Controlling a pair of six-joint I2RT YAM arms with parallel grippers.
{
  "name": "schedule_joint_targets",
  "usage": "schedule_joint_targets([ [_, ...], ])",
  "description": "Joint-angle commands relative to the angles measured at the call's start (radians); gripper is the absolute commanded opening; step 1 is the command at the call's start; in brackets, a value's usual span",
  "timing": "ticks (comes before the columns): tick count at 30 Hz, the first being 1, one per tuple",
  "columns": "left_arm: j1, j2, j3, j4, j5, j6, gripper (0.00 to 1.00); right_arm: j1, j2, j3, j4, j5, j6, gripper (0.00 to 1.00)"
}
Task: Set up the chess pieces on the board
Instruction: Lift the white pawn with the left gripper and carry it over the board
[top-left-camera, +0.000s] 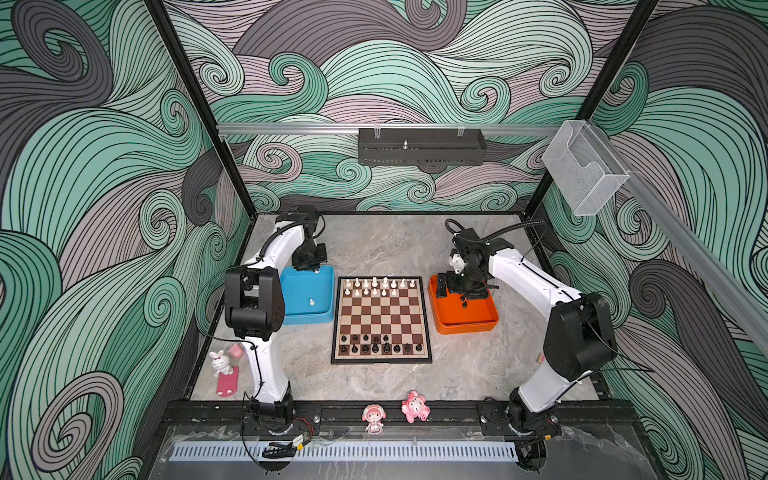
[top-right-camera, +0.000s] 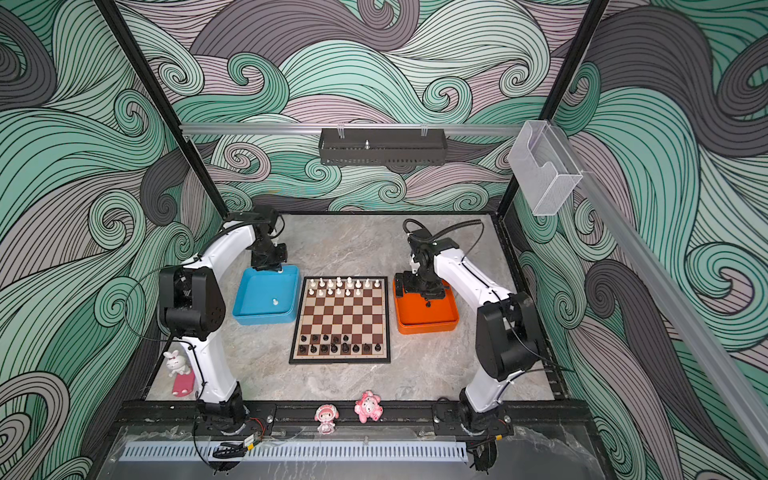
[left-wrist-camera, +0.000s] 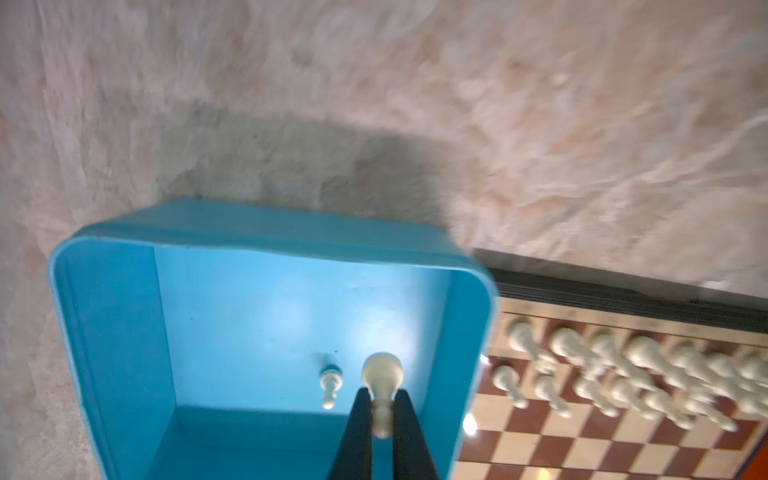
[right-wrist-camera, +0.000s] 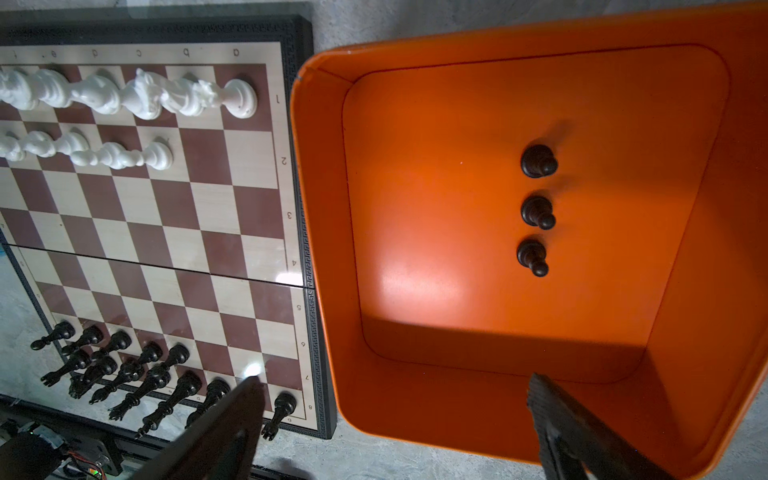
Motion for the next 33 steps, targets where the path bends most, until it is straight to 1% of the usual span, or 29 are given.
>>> schedule_joint_targets([
  [1,-0.120,-0.014,0.120,-0.108,-0.001,0.018,0.10,-0.010,-0.014,0.012,-0.006,-0.013,0.002,0.99],
  [6,-0.291,0.071,0.302,-0.164,0.004,0.010,0.11,-0.024,-0.041,-0.003,-0.004,-0.018,0.005,0.99],
  [8,-0.343,0.109,0.360,-0.177,0.009,0.013,0.11,-0.031,-0.053,-0.012,-0.004,-0.018,0.005,0.99],
  [12,-0.435,0.169,0.432,-0.185,0.013,0.028,0.11,-0.049,-0.079,-0.041,0.000,-0.022,0.002,0.99],
  [15,-0.488,0.198,0.446,-0.169,0.013,0.048,0.12,-0.062,-0.089,-0.055,0.002,-0.024,0.002,0.99],
  [22,-0.549,0.287,0.504,-0.179,0.012,0.073,0.13,-0.082,-0.096,-0.072,0.010,-0.035,-0.001,0.99],
  [33,-0.569,0.395,0.540,-0.183,0.017,0.076,0.13,-0.110,-0.106,-0.105,0.020,-0.047,-0.013,0.99],
])
